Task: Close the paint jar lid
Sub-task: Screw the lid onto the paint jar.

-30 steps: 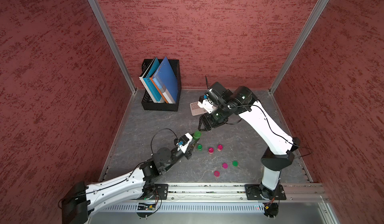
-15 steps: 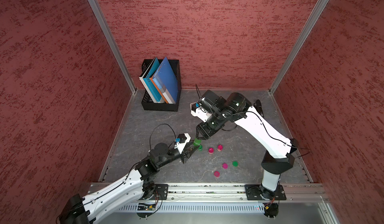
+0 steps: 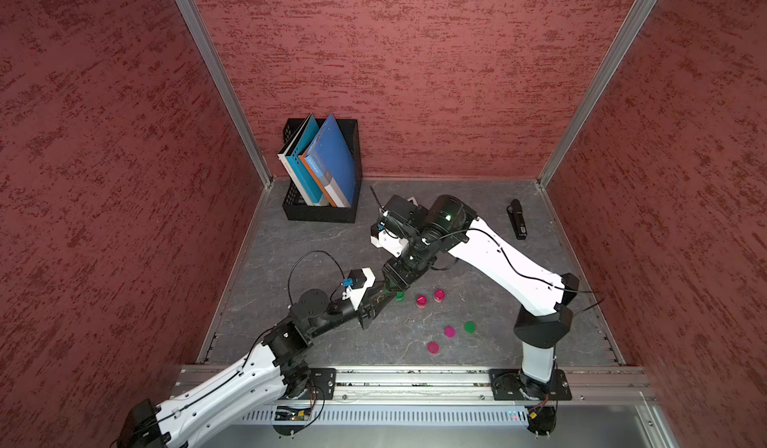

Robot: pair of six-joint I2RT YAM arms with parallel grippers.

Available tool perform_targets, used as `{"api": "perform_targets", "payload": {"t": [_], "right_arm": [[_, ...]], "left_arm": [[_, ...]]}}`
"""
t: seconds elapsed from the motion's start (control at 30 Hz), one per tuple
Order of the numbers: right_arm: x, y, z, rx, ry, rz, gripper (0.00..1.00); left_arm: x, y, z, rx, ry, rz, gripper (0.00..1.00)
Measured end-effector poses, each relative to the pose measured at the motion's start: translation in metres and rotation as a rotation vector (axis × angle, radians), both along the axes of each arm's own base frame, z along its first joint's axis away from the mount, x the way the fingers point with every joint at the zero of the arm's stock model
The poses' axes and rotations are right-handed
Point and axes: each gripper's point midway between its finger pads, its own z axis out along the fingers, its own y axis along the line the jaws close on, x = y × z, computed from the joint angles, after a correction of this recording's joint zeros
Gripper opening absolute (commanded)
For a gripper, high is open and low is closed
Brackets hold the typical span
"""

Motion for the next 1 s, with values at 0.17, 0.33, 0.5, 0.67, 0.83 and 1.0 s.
{"api": "perform_targets", "payload": {"t": [0.17,0.33,0.5,0.67,0.83,1.0], "right_arm": [[0.0000,0.0006,-0.0013,-0.002,0.005,-0.003,0.54],[-0.0024,0.0033,-0.0033,0.002,0.027,-0.002,0.51],[-0.0047,0.0049,-0.0034,0.009,0.042,0.004,0.50],[-0.0058,0.0058,-0.0040,0.012,0.052,0.005,0.50],[-0.0051,0.0069,-0.0064,0.009,0.061,0.004,0.49],[-0.0014,0.0066,-0.0096,0.002,0.065,-0.006,0.48]], "left_arm": [[0.0003,0.0001,-0.0037,0.011,0.010,0.002,0.24],[0.0017,0.0001,-0.0059,0.018,0.015,0.008,0.24],[0.0028,0.0008,-0.0053,0.016,0.013,0.016,0.24],[0.0034,0.0011,-0.0054,0.017,0.013,0.019,0.24],[0.0032,0.0012,-0.0051,0.016,0.013,0.019,0.24],[0.0032,0.0013,-0.0052,0.016,0.012,0.019,0.24]]}}
